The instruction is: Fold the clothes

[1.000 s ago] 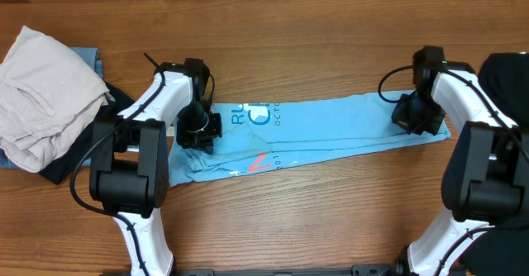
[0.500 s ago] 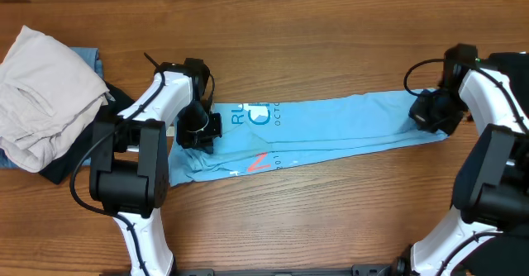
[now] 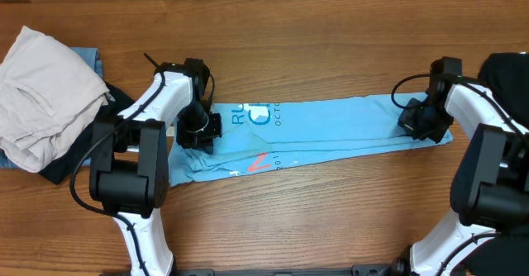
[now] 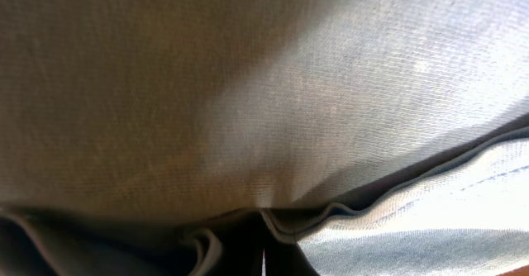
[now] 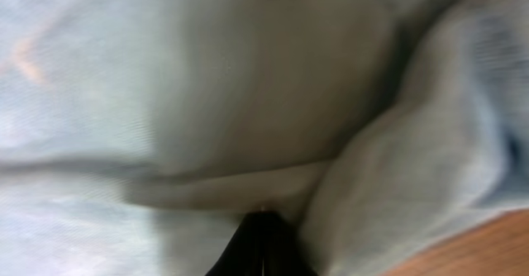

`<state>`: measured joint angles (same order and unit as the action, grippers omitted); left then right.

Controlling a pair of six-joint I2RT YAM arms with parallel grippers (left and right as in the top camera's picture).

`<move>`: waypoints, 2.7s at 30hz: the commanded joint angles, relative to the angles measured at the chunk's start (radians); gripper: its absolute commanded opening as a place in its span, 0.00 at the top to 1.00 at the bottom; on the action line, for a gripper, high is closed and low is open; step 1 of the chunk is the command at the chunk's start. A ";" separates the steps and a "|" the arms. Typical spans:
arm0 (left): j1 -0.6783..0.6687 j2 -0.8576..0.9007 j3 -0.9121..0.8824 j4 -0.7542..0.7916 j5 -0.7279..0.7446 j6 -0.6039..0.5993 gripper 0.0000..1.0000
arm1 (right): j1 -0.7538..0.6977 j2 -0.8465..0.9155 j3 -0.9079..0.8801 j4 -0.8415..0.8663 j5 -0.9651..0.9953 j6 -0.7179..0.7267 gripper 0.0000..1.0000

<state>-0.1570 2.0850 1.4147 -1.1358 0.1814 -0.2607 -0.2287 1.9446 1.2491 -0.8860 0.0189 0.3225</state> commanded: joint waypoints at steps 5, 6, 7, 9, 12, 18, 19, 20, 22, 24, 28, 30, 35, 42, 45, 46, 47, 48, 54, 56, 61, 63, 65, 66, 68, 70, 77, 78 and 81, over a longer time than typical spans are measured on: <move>0.007 0.008 -0.019 0.023 -0.089 -0.009 0.93 | -0.023 -0.022 0.010 -0.042 0.162 0.005 0.96; 0.007 0.008 -0.019 0.023 -0.088 -0.009 0.93 | -0.023 -0.022 0.010 -0.048 0.211 0.032 0.96; 0.007 0.008 -0.019 0.023 -0.088 -0.009 0.93 | -0.024 -0.022 0.010 -0.047 0.233 0.038 0.96; 0.007 0.008 -0.019 0.023 -0.088 -0.009 0.93 | -0.025 -0.022 0.010 -0.042 0.271 0.046 0.96; 0.007 0.008 -0.019 0.023 -0.088 -0.009 0.93 | -0.027 -0.022 0.010 -0.024 0.341 0.050 0.96; 0.025 0.008 -0.019 0.023 -0.088 -0.009 0.93 | -0.082 -0.022 0.010 0.005 0.349 0.074 0.95; 0.029 0.008 -0.019 0.023 -0.088 -0.009 0.93 | -0.092 -0.022 0.010 0.002 0.347 0.075 0.96; 0.033 0.008 -0.019 0.023 -0.088 -0.010 0.93 | -0.098 -0.022 0.010 0.003 0.348 0.075 0.95; 0.035 0.008 -0.019 0.023 -0.088 -0.009 0.94 | -0.107 -0.022 0.010 0.006 0.348 0.075 0.95; 0.035 0.008 -0.019 0.023 -0.088 -0.009 0.94 | -0.122 -0.022 0.010 0.014 0.352 0.076 0.95; 0.035 0.008 -0.019 0.023 -0.087 -0.009 0.95 | -0.135 -0.032 0.169 -0.066 0.071 -0.079 0.96; 0.035 0.008 -0.019 0.024 -0.084 -0.010 0.94 | -0.103 -0.045 0.288 -0.164 -0.288 -0.245 0.96; 0.035 0.008 -0.019 0.035 -0.084 -0.010 0.95 | 0.141 -0.045 0.314 -0.252 -0.465 -0.386 0.96; 0.035 0.008 -0.019 0.034 -0.054 -0.010 0.95 | 0.551 0.043 0.314 -0.170 -0.295 -0.473 0.96; 0.035 0.008 -0.019 0.034 -0.054 -0.010 0.95 | 0.636 0.109 0.314 -0.158 -0.217 -0.533 0.96; 0.035 0.008 -0.019 0.034 -0.053 -0.010 0.95 | 0.657 0.137 0.314 -0.148 -0.199 -0.533 0.96; 0.035 0.008 -0.019 0.033 -0.053 -0.010 0.95 | 0.665 0.153 0.314 -0.143 -0.208 -0.533 0.96; 0.035 0.008 -0.019 0.033 -0.054 -0.010 0.95 | 0.668 0.158 0.314 -0.144 -0.222 -0.533 0.96; 0.035 0.008 -0.019 0.034 -0.053 -0.010 0.95 | 0.674 0.159 0.308 -0.167 -0.328 -0.533 0.96; 0.035 0.008 -0.019 0.034 -0.053 -0.010 0.95 | 0.680 0.159 0.308 -0.182 -0.336 -0.533 0.96; 0.035 0.008 -0.019 0.034 -0.053 -0.010 0.95 | 0.707 0.159 0.308 -0.181 -0.335 -0.533 0.96; 0.035 0.008 -0.019 0.034 -0.053 -0.010 0.95 | 0.723 0.160 0.308 -0.170 -0.335 -0.533 0.96; 0.035 0.008 -0.019 0.034 -0.053 -0.010 0.94 | 0.726 0.160 0.308 -0.170 -0.335 -0.533 0.96; 0.035 0.008 -0.019 0.034 -0.053 -0.010 0.94 | 0.726 0.160 0.307 -0.168 -0.334 -0.533 0.96; 0.035 0.008 -0.019 0.034 -0.053 -0.010 0.94 | 0.727 0.160 0.302 -0.131 -0.331 -0.533 0.96; 0.035 0.008 -0.019 0.034 -0.053 -0.010 0.94 | 0.727 0.160 0.286 -0.101 -0.298 -0.546 0.96; 0.035 0.008 -0.019 0.034 -0.053 -0.010 0.94 | 0.747 0.160 0.243 -0.131 -0.316 -0.634 0.96; 0.035 0.008 -0.019 0.034 -0.054 -0.010 0.94 | 0.758 0.160 0.243 -0.151 -0.316 -0.634 0.96; 0.035 0.008 -0.019 0.034 -0.053 -0.010 0.94 | 0.793 0.160 0.243 -0.202 -0.317 -0.633 0.96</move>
<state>-0.1368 2.0830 1.4128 -1.1282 0.1898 -0.2607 0.5362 2.1056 1.4956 -1.0763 -0.2848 -0.2970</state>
